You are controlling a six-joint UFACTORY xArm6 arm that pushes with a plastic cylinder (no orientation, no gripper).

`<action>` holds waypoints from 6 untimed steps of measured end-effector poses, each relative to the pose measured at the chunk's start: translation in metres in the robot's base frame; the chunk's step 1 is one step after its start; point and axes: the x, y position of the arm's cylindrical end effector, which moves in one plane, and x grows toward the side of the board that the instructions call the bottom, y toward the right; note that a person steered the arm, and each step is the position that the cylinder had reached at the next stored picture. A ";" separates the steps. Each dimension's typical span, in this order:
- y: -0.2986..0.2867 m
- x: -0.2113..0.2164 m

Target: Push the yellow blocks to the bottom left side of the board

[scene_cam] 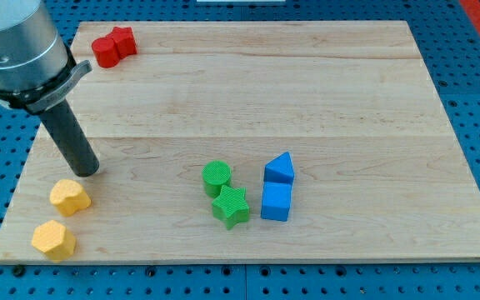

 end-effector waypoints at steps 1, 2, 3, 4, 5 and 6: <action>0.046 0.032; 0.100 0.122; 0.099 0.123; 0.080 0.123; 0.047 0.122; 0.027 0.123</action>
